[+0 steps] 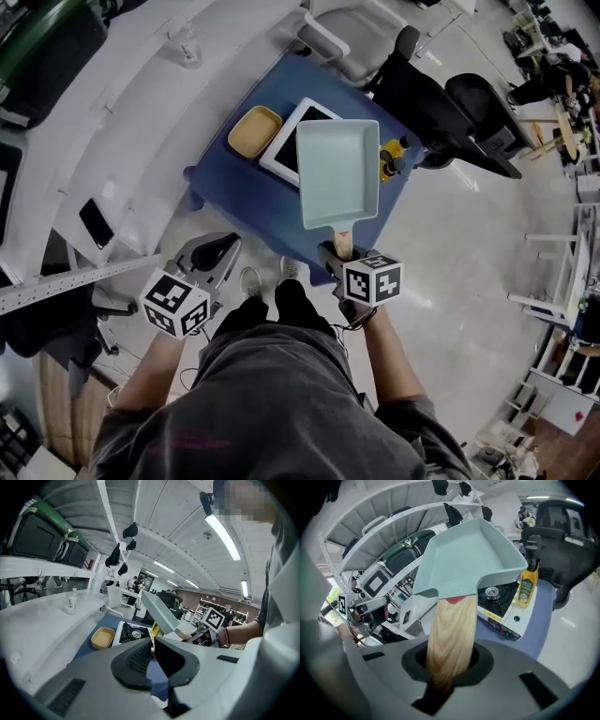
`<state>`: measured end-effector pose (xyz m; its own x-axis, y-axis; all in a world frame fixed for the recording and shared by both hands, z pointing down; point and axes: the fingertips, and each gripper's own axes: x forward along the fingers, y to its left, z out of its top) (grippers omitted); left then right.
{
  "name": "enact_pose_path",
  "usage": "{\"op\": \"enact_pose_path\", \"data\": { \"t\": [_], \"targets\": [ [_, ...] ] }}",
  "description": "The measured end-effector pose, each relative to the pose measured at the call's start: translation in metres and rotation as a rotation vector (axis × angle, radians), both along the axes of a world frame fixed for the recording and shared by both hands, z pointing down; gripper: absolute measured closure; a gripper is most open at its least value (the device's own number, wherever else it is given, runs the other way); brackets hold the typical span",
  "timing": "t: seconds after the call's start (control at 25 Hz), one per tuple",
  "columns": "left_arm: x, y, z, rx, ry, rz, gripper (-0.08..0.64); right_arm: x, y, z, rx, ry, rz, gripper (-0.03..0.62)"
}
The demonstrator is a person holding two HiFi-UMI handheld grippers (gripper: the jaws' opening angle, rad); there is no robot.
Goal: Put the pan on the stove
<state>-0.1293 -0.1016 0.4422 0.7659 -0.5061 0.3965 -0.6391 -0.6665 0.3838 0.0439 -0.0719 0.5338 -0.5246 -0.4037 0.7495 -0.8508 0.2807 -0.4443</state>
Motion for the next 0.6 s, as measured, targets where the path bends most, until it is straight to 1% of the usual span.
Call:
{"op": "enact_pose_path", "data": {
  "t": [0.6],
  "targets": [
    [0.046,-0.048,0.019,-0.040,-0.041,-0.085,0.537,0.031,-0.060,0.048,-0.087,-0.009,-0.082,0.546]
  ]
}}
